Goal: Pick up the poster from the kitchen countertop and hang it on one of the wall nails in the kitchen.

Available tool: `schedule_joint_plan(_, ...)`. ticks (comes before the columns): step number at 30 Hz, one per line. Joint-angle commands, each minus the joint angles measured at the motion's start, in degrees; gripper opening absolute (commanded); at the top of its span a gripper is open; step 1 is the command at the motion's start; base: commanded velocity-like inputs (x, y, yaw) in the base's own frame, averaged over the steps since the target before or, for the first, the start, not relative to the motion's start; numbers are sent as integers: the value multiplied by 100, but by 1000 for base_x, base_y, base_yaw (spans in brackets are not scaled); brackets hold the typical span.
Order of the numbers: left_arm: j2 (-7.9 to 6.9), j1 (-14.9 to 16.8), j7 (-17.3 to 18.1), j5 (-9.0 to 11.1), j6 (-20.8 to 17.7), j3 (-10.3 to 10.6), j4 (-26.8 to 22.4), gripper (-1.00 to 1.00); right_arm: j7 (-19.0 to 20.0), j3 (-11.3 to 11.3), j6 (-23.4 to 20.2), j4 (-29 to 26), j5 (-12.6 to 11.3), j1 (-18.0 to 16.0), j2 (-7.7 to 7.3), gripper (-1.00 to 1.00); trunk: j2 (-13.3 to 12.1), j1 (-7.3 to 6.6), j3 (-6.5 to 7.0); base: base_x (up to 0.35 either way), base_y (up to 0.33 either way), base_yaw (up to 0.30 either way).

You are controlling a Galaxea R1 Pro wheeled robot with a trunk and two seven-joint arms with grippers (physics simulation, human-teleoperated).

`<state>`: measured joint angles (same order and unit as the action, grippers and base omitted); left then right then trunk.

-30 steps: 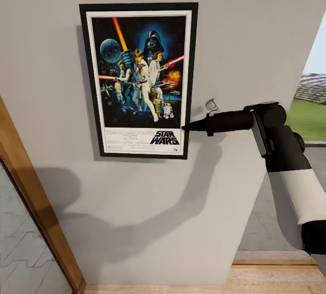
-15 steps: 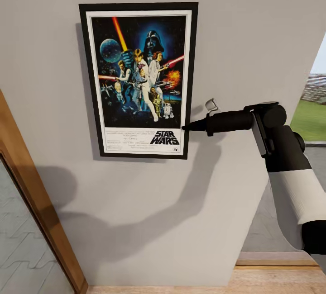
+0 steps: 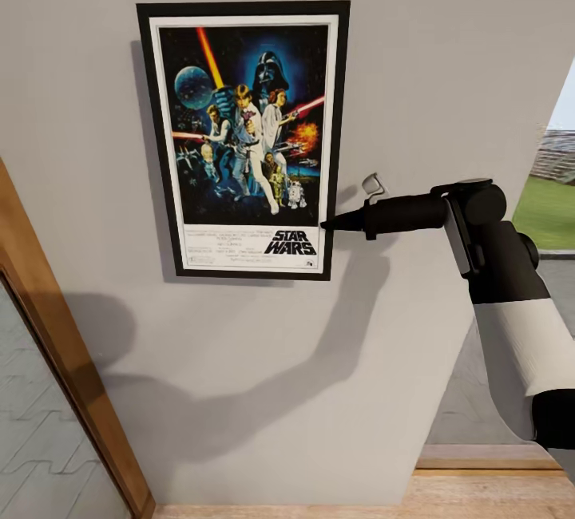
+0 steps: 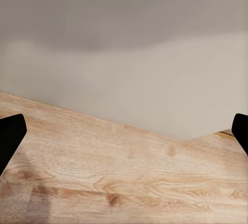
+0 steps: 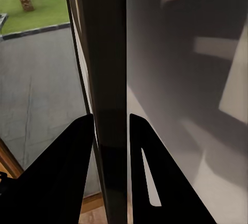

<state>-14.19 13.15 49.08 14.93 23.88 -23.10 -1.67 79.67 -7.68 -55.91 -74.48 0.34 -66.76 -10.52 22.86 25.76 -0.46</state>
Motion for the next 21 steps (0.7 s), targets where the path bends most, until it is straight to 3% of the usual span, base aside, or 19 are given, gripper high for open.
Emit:
schedule_joint_plan(1,-2,3,22,45,17,25,9,100,22,-5,-61,-1,1,-4,-3,-100,6,3,-5,0,0,0)
schedule_joint_plan(21,-5,3,23,45,12,25,9,100,13,-5,-62,-5,9,-4,-3,-100,6,3,-5,0,0,0)
